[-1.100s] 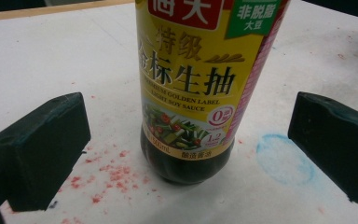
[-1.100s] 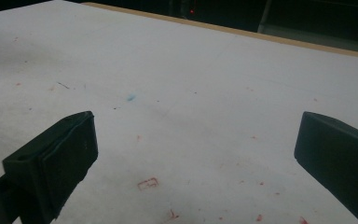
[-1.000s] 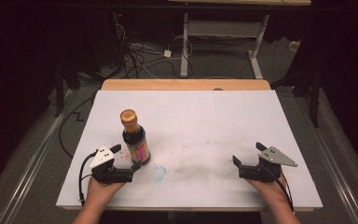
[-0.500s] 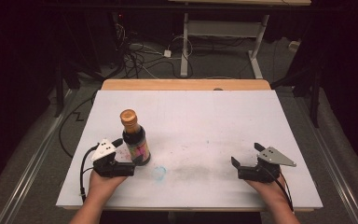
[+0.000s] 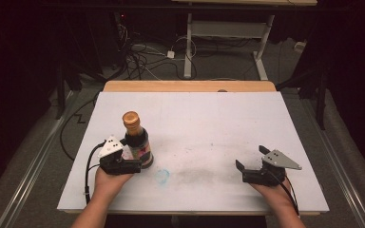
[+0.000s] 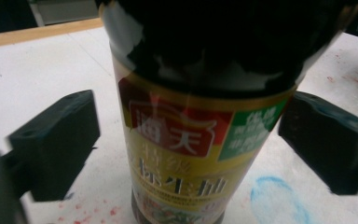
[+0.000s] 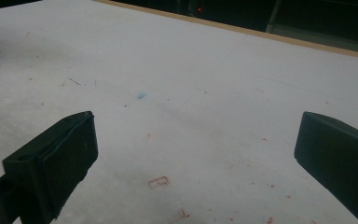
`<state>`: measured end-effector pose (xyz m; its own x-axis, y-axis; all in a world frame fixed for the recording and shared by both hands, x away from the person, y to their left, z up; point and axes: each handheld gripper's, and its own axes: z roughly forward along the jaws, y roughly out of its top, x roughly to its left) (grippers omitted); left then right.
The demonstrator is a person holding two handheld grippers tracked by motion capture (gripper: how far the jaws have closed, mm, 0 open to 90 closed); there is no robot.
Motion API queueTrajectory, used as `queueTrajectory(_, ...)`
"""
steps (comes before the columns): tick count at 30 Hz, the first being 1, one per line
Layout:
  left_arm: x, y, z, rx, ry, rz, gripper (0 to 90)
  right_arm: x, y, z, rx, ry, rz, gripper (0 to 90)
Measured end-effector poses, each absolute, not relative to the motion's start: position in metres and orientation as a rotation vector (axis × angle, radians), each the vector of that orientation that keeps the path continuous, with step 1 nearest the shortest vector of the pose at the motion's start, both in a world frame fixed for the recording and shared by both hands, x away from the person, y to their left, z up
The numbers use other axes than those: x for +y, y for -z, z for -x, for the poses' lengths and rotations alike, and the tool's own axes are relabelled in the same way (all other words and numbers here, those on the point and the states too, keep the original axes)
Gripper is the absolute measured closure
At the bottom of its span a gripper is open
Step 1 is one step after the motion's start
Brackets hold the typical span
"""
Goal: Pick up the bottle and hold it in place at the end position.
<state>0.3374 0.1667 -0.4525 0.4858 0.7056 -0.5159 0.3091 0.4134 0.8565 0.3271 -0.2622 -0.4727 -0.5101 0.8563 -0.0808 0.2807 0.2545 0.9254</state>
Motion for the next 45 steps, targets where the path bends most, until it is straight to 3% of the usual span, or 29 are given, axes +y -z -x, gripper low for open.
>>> queueTrajectory(2,0.166,0.45,-0.337,1.079,-0.326,-1.167,14.9,-0.262,0.473,-0.327,1.933,-1.246,-1.032,0.4)
queueTrajectory(10,0.16,0.448,-0.337,1.071,-0.366,-1.182,22.0,-0.263,0.473,-0.327,1.93,-1.245,-1.037,0.5)
queueTrajectory(11,0.16,0.448,-0.337,1.074,-0.378,-1.182,26.9,-0.264,0.472,-0.327,1.928,-1.245,-1.037,0.4)
queueTrajectory(27,0.158,0.443,-0.339,1.06,-0.374,-1.196,29.4,-0.266,0.472,-0.327,1.917,-1.253,-1.044,0.5)
queueTrajectory(45,0.121,0.421,-0.366,0.98,-0.308,-1.225,29.2,-0.268,0.471,-0.326,1.922,-1.268,-1.045,0.4)
